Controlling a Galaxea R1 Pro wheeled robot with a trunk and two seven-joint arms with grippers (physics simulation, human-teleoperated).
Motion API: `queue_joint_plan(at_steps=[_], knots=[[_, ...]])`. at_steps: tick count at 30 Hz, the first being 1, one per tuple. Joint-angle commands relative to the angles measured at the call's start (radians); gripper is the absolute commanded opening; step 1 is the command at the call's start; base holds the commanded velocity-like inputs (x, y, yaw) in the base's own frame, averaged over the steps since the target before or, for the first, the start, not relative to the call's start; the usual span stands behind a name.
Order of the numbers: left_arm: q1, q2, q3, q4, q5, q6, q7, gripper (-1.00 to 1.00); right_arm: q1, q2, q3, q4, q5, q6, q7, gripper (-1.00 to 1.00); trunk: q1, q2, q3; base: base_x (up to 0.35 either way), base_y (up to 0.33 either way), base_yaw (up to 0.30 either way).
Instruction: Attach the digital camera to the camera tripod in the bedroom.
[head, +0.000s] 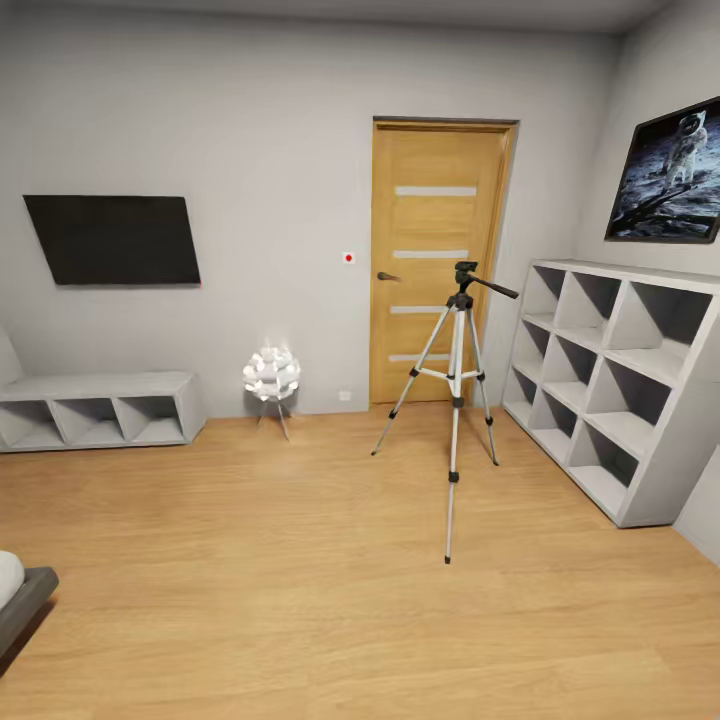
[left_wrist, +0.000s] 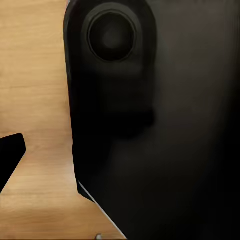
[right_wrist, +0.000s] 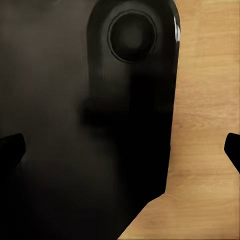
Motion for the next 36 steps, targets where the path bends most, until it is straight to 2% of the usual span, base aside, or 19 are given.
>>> queue_joint_plan(at_steps=[1,3,23,28,36], knots=[[0.003,0.006,0.003,-0.006,0.0,-0.001,0.0,1.0,0.0,-0.006,0.006,0.002,0.006,0.006,-0.002,1.0,0.0,0.0,0.0,0.0,0.0,0.0],[0.003,0.006,0.003,-0.008,0.0,-0.001,0.0,1.0,0.0,-0.015,0.009,0.002,0.008,0.014,-0.002,1.0,0.0,0.0,0.0,0.0,0.0,0.0],[0.009,0.006,0.01,-0.027,0.006,-0.006,-0.001,1.0,0.0,-0.017,0.014,0.001,0.017,0.012,-0.002,1.0,0.0,0.0,0.0,0.0,0.0,0.0],[0.009,0.006,0.015,-0.026,0.02,-0.006,0.0,1.0,0.0,-0.017,0.014,0.001,0.016,0.012,-0.002,1.0,0.0,0.0,0.0,-0.026,0.0,0.0],[0.009,0.006,0.015,-0.026,0.06,-0.006,-0.001,1.0,0.0,-0.017,0.014,0.001,0.016,0.01,-0.003,1.0,0.0,0.0,0.0,-0.271,0.049,0.0]])
